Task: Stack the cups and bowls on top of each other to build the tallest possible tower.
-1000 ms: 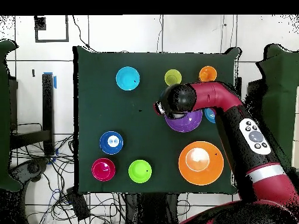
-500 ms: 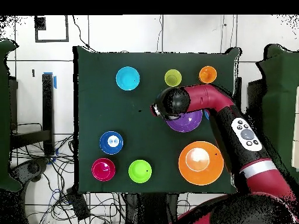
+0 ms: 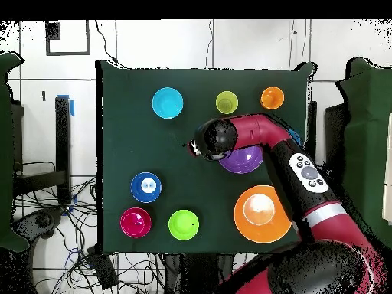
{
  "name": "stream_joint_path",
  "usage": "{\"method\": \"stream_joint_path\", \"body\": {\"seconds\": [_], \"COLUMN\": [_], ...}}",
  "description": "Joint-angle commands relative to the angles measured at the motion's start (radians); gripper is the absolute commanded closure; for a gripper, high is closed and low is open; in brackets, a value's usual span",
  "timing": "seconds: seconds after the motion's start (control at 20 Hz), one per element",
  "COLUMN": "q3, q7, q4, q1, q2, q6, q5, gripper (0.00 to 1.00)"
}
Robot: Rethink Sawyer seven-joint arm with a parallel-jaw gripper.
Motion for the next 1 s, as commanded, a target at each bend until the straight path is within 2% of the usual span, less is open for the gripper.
{"method": "stream_joint_path", "body": {"seconds": [0.05, 0.35, 0.65, 1.0], "q3": [-0.066, -0.056, -0.039, -0.037], "q7": [-0.14, -0.159, -0.142, -0.125], "q4": [-0.069, -0.035, 0.027, 0.052], "q1": [0.027, 0.003, 0.008, 0.013], "q2": [0.042, 0.013, -0.121, -0.179], "q6": [0.036, 0.092, 0.148, 0.123], "q5": [-0.048, -0.007, 0.029, 0.021], "gripper": [0.0, 0.0, 0.0, 0.0]}}
